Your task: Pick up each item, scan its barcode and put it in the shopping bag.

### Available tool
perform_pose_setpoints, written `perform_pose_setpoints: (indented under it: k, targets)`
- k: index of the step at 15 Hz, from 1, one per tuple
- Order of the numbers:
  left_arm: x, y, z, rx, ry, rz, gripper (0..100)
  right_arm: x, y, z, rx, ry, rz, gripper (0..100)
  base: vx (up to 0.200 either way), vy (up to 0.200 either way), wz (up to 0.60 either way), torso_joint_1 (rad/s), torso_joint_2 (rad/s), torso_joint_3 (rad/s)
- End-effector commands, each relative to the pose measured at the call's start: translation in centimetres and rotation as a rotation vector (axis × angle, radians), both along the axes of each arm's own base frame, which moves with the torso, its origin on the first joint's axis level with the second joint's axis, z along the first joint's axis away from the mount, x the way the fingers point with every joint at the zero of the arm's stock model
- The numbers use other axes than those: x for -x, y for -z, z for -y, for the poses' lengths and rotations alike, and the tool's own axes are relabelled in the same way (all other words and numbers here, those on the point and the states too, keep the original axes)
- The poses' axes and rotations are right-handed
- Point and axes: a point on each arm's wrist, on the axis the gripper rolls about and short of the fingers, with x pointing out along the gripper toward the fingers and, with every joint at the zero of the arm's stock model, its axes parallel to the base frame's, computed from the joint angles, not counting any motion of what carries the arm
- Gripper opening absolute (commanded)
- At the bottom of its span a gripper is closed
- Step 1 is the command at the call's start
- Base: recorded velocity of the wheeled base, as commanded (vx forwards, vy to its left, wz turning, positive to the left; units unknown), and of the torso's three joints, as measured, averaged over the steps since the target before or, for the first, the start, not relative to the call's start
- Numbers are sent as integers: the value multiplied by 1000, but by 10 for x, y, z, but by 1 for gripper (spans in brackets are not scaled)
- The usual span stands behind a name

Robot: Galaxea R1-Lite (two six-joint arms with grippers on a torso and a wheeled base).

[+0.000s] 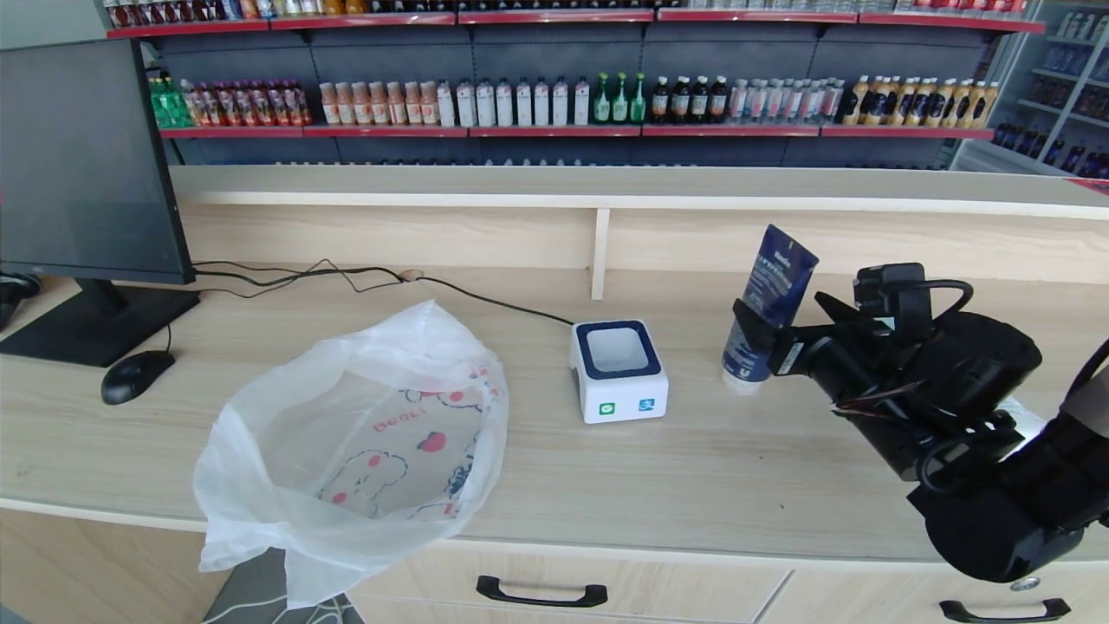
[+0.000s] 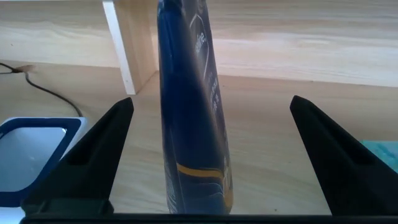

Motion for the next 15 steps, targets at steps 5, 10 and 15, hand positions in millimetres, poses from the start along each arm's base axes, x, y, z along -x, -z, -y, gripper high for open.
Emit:
perform_pose_setpoints:
  k: [5,10,15]
  targets:
    - [0,0,0,0,0,1,100,-19,27,-5,-17,-6,-66,100,0,0,0,0,0,0]
    - [0,0,0,0,-2,1,100,-23,24,-8,-27,-10,-47,100,0,0,0,0,0,0]
    - [0,0,0,0,-2,1,100,-23,23,-7,-40,-9,-45,100,0,0,0,0,0,0]
